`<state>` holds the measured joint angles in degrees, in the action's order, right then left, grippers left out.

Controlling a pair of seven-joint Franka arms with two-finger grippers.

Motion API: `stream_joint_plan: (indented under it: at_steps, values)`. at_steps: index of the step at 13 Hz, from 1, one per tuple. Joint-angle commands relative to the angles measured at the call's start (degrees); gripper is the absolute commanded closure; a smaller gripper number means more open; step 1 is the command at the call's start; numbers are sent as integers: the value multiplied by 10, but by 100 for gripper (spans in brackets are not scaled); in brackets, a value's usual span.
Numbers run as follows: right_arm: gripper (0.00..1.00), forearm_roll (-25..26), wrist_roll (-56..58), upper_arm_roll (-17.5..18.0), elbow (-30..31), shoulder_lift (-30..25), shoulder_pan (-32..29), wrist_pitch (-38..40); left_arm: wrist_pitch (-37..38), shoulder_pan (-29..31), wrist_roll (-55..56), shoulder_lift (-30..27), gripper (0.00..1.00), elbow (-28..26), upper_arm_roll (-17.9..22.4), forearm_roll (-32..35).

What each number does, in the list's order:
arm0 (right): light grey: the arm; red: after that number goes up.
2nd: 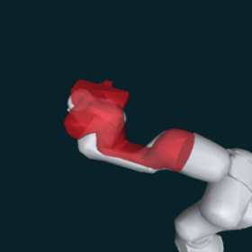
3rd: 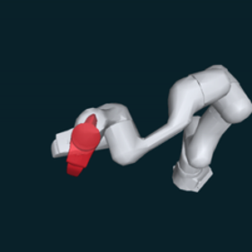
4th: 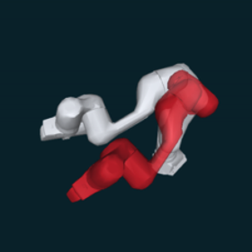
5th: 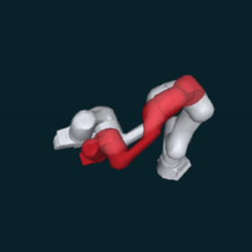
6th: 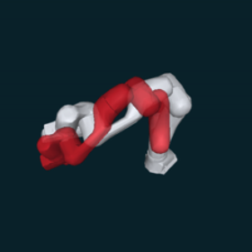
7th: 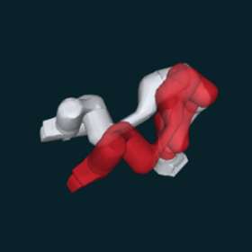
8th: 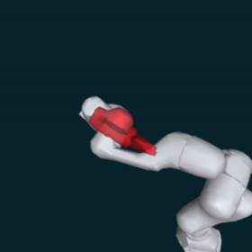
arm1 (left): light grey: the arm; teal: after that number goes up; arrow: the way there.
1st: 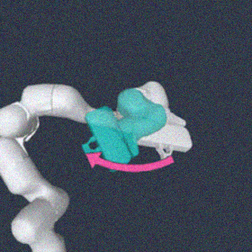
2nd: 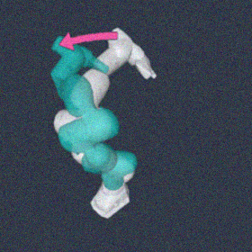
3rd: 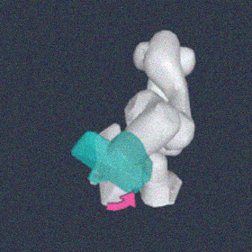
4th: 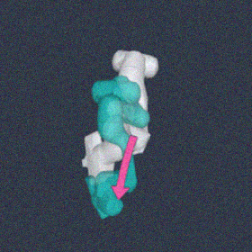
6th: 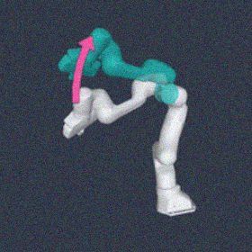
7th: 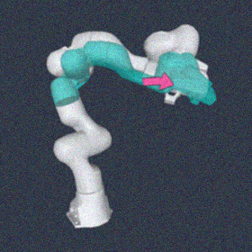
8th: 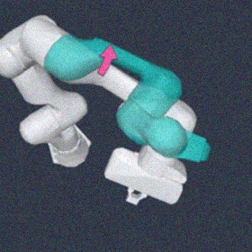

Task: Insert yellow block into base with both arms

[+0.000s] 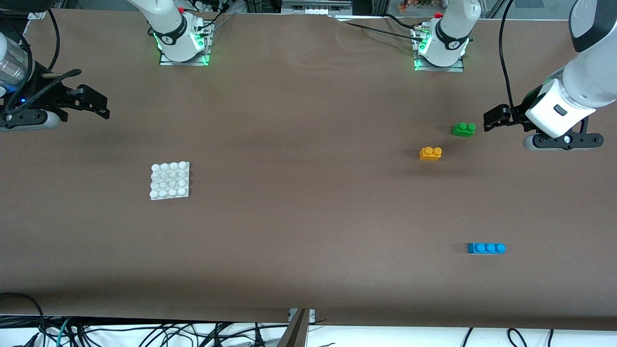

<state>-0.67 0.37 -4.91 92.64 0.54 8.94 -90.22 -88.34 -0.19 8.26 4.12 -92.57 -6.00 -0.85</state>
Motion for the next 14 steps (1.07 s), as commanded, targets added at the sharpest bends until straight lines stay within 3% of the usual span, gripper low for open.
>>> stream_joint_plan:
  at_steps: [1, 14]
  values:
    - [0, 3, 4, 6, -4, -2, -6, 9, 5, 4, -5, 4, 0, 13, 1, -18]
    - [0, 5, -1, 5, 6, -18, -6, 26, 5, 4, -3, 4, 0, 14, 0, -18]
